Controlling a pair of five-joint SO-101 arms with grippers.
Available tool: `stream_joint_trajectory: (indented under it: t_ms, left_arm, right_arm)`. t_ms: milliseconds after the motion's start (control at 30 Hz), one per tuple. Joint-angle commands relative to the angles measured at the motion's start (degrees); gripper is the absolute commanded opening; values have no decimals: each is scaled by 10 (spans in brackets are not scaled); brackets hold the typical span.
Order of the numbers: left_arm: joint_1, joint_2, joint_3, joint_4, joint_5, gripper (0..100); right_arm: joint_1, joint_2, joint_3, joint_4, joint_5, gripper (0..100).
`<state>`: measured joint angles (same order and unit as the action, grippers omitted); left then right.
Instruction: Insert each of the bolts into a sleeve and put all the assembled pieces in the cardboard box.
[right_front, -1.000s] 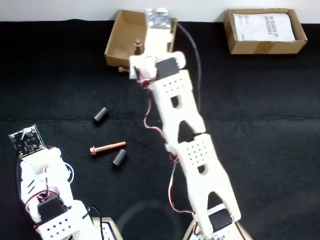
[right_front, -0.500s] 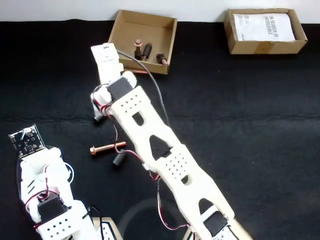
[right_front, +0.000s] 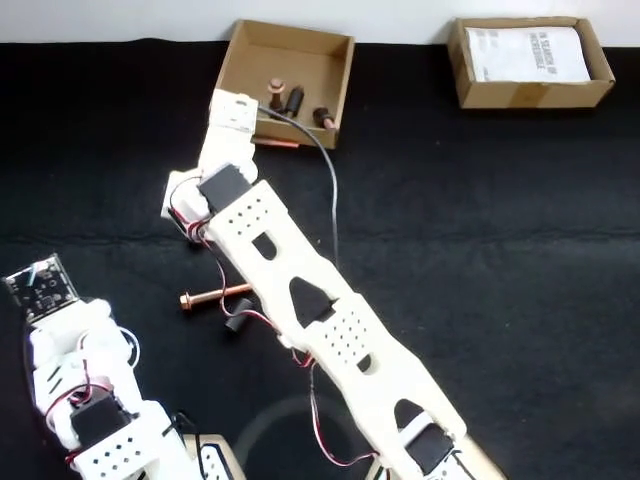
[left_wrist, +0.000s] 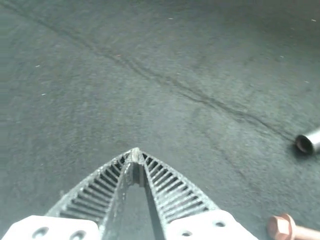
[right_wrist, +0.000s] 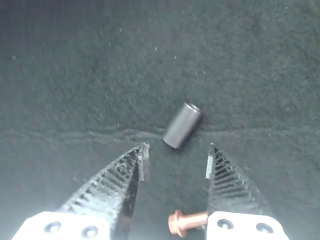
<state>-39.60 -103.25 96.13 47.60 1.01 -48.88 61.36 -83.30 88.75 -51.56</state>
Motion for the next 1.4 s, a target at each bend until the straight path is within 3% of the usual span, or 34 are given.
stream_joint_trajectory:
  t_ms: [0,333,867,1033,1367]
  left_arm:
    - [-12,-3,10,0,-2,9]
    - [-12,-7,10,1,-2,9]
    - [-11,-7,10,2,-2,9]
    - [-10,-7,10,2,-2,9]
    - [-8,-7,10,2,-2,10]
  right_arm:
    - [-3,12,-5,-27,-7,167]
    - [-5,66,0,-118,-3,169]
    - [-7,144,-5,-116,-7,163]
    - [-4,167,-5,-116,-4,6]
    - [16,175,-19,-101,-3,8]
